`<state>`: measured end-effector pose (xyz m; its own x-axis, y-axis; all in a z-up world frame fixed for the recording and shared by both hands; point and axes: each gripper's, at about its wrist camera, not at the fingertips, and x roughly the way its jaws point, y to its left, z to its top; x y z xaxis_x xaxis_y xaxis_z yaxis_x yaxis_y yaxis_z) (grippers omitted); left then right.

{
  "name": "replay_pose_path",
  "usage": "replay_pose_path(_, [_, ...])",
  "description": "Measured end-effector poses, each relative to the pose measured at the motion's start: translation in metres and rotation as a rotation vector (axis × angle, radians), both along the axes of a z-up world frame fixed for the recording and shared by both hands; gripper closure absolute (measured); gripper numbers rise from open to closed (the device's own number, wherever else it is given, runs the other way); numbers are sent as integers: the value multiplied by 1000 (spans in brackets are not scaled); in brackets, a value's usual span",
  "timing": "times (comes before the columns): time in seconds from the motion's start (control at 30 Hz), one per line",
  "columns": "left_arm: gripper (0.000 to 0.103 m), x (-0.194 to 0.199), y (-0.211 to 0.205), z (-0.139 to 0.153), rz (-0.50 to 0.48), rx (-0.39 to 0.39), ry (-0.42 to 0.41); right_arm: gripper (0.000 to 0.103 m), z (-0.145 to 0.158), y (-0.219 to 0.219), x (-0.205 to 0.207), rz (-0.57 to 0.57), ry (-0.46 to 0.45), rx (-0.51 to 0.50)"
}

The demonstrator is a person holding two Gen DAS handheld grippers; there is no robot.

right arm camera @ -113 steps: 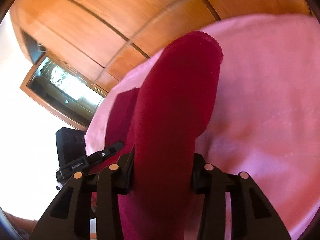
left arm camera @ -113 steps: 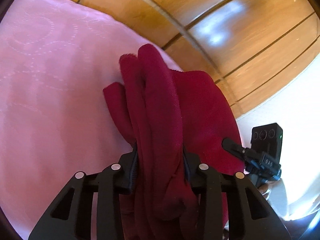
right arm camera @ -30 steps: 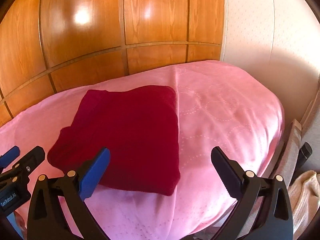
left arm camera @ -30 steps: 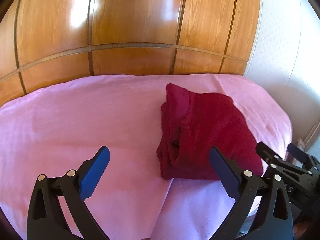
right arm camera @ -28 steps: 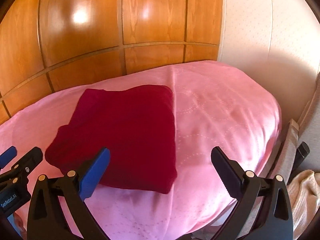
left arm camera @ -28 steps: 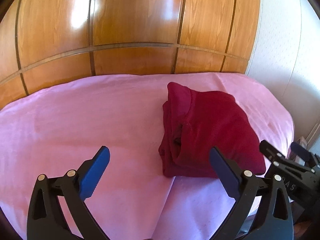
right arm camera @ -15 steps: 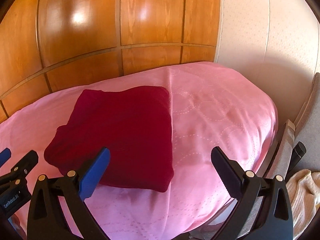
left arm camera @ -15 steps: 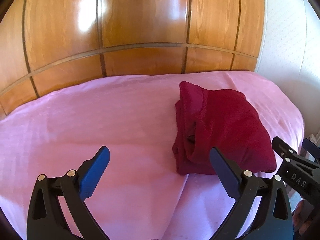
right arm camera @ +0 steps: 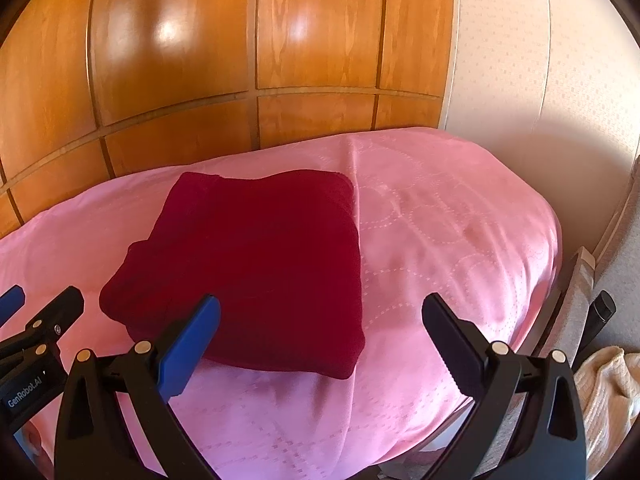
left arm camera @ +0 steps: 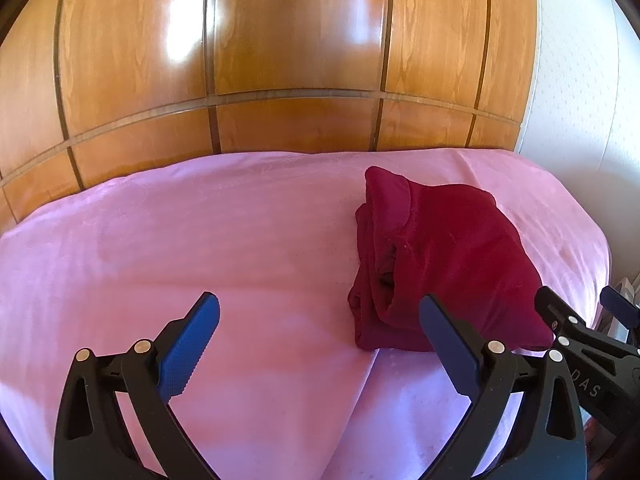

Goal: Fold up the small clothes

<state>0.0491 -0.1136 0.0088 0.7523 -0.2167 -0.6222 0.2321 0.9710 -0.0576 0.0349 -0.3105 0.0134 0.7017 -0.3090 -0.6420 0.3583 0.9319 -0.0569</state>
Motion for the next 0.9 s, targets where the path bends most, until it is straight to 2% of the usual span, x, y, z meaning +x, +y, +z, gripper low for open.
replay_pose_path(0.9, [4,-11,0,14,-2,-28,-52,2,1,-1,-1,-10,-20,12])
